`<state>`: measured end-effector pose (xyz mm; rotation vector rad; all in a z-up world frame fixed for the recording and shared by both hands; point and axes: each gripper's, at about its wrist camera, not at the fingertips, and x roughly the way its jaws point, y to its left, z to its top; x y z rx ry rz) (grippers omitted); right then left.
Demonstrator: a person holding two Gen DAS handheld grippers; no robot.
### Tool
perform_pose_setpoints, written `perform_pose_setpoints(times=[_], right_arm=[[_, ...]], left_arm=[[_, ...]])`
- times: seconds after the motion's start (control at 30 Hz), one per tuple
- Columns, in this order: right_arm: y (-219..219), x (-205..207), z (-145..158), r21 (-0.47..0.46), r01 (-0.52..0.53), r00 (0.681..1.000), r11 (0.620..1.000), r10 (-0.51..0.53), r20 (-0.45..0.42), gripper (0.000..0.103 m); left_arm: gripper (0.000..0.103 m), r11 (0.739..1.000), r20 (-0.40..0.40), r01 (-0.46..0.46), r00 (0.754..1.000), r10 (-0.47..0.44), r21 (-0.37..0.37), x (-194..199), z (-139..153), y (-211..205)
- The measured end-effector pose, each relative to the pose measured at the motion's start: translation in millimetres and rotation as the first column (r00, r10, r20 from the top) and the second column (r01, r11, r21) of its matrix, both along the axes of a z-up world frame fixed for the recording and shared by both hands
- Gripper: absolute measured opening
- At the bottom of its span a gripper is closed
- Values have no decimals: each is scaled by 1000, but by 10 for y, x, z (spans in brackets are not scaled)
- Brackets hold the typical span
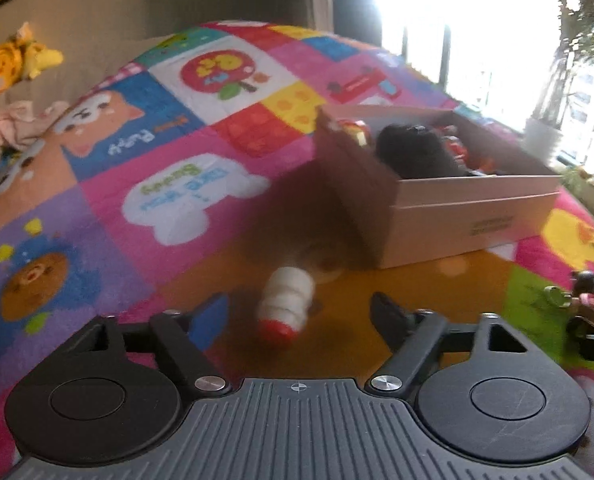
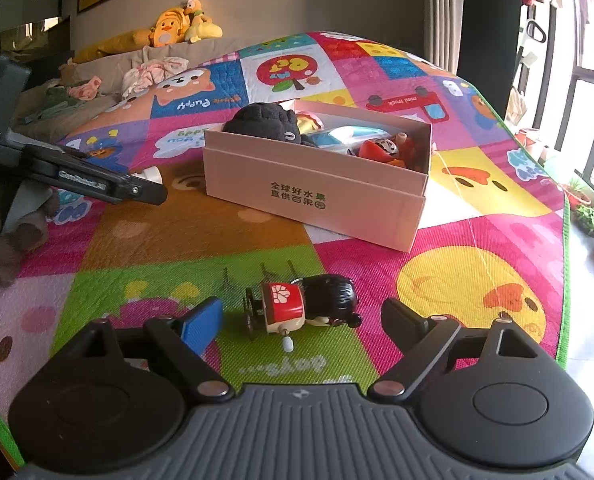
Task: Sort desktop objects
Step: 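Lift the black-and-red figure with the right gripper while the left gripper grasps the white bottle, then drop the figure into the box while the left gripper drops the white bottle in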
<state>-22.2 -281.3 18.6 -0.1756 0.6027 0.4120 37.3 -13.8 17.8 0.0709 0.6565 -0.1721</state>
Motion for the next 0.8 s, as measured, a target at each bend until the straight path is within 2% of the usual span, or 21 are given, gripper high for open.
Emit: perform_pose_setpoints(times=[0.07,0.17,0.2,0.33,0.53,0.57,0.6,0.63,0.73,0.8], right_arm=[[-8,2,1,4,1,1000,1000,-1,2,87],[-5,-3,12,1,-2,1000,1000,2,11,87],[7,-4,15,-5,-10,1000,1000,10,11,87],[44,42,19,-21,-36,999,999,36,-17,87],[-10,257,14,19,-31,994,999,32,-104,86],[-16,296,21,17,-26,992,1000,27,-120,78],[-19,325,33,17,-30,989,999,32,-142,65],[-28,332,65,18,-33,988,999,35,-151,65],[-85,244,300,38,-54,991,998,58,-117,64],[-152,138,658,41,-57,998,998,58,-13,64]], left_arm=[[63,1000,-18,2,1000,-2,-4,29,-24,18],[32,1000,-1,2,1000,-2,8,38,-33,18],[29,1000,4,6,1000,-6,9,44,-29,18],[29,999,23,36,999,-37,21,-15,17,-16],[29,991,59,132,989,-132,20,-360,170,-167],[29,990,63,142,988,-143,21,-417,195,-192],[29,988,68,152,986,-154,22,-468,222,-213],[29,987,76,162,984,-164,21,-510,257,-225],[29,982,117,187,975,-188,19,-601,440,-278],[29,978,184,207,960,-209,26,-624,675,-336]])
